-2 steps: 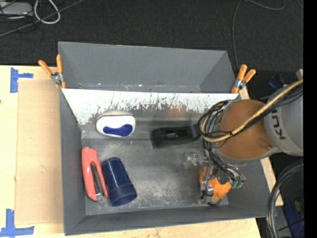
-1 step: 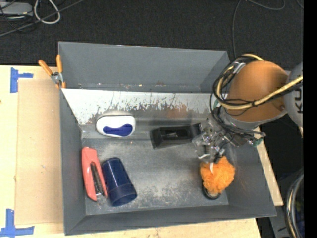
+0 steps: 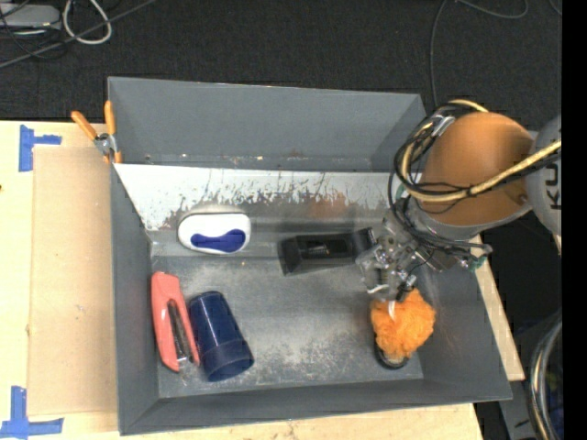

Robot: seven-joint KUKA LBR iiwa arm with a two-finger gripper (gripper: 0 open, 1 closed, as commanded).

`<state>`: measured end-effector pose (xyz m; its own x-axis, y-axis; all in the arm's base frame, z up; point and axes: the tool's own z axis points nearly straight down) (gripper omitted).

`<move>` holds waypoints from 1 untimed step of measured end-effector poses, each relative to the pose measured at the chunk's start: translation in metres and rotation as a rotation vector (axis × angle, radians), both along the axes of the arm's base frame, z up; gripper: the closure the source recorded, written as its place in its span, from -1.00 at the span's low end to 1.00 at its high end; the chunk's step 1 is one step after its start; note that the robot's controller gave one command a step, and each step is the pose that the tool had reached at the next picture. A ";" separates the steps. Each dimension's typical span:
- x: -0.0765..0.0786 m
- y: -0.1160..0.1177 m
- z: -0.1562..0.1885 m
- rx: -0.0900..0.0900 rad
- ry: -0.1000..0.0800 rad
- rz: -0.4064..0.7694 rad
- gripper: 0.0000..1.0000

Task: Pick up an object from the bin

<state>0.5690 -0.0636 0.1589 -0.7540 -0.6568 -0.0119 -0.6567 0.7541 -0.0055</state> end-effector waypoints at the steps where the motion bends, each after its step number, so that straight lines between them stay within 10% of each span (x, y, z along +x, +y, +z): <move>1: 0.003 -0.001 0.056 0.001 0.006 -0.011 1.00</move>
Offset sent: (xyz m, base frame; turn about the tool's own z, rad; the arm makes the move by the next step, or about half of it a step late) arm -0.0264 -0.0067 0.1022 -0.0189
